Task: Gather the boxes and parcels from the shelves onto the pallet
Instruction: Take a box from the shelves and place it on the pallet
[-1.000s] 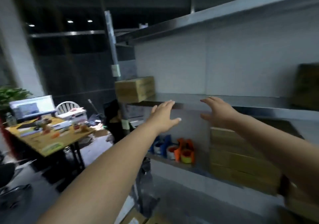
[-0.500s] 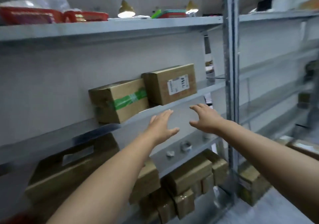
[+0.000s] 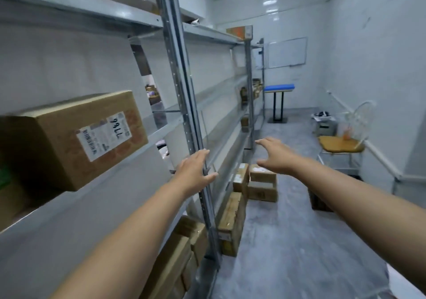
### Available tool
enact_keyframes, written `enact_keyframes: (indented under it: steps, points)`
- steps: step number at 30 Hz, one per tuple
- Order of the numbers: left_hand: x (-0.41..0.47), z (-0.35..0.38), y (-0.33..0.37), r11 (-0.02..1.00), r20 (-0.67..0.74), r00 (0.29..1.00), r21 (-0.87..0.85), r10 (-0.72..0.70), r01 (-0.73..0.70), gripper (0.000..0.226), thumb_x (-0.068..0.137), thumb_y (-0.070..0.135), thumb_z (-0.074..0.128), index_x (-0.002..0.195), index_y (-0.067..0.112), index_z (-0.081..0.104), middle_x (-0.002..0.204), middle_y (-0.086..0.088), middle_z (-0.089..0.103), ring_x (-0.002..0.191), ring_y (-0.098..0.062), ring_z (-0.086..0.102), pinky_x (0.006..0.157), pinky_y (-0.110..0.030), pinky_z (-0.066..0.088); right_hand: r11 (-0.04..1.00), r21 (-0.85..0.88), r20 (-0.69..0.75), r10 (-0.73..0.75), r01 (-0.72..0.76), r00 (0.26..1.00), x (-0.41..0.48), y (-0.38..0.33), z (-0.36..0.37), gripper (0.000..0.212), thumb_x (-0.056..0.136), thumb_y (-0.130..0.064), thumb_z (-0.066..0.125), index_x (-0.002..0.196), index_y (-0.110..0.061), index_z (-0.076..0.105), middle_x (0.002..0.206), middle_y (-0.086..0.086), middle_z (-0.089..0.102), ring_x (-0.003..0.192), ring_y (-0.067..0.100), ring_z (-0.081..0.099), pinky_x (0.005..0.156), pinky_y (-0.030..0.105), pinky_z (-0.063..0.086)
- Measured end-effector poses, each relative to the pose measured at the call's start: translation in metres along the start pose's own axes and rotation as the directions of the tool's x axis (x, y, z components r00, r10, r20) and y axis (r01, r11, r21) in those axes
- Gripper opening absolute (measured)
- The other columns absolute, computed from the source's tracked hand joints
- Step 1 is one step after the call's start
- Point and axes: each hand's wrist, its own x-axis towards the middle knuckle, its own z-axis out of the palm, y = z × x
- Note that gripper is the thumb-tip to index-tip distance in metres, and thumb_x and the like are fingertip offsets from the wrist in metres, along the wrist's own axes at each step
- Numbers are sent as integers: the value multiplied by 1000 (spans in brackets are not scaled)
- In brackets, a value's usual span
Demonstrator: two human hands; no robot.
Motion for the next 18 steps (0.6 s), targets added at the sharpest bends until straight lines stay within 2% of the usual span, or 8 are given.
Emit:
enact_keyframes:
  steps: [4, 9, 14, 18]
  points:
    - [57, 39, 20, 992, 58, 991, -8, 123, -123, 78, 89, 48, 60, 152, 21, 23, 157, 1, 27, 143, -20, 28, 118, -39, 24, 989, 34, -40, 147, -146, 988, 6, 41, 8, 66, 88, -29, 61, 147, -16, 34, 151, 6, 35, 139, 24, 33, 111, 37, 30]
    - [127, 97, 63, 980, 116, 973, -39, 198, -195, 72, 92, 47, 55, 151, 20, 23, 157, 1, 27, 143, -19, 27, 116, -38, 22, 961, 10, -51, 277, -277, 959, 18, 120, 8, 68, 88, -33, 61, 148, -17, 33, 153, 4, 34, 141, 22, 30, 113, 38, 28]
    - [209, 156, 94, 981, 117, 974, -54, 192, -187, 70, 93, 50, 52, 151, 21, 24, 158, 1, 26, 143, -18, 27, 116, -39, 23, 948, 20, -88, 318, -317, 944, 66, 203, 0, 69, 85, -34, 62, 147, -18, 35, 151, 5, 36, 140, 23, 32, 114, 40, 30]
    - [278, 189, 111, 988, 121, 982, -76, 146, -138, 72, 92, 51, 54, 151, 23, 24, 158, 4, 26, 143, -17, 27, 116, -39, 23, 953, 31, -34, 304, -303, 952, 125, 260, 2, 70, 86, -37, 60, 148, -19, 32, 153, 4, 33, 142, 22, 29, 114, 41, 28]
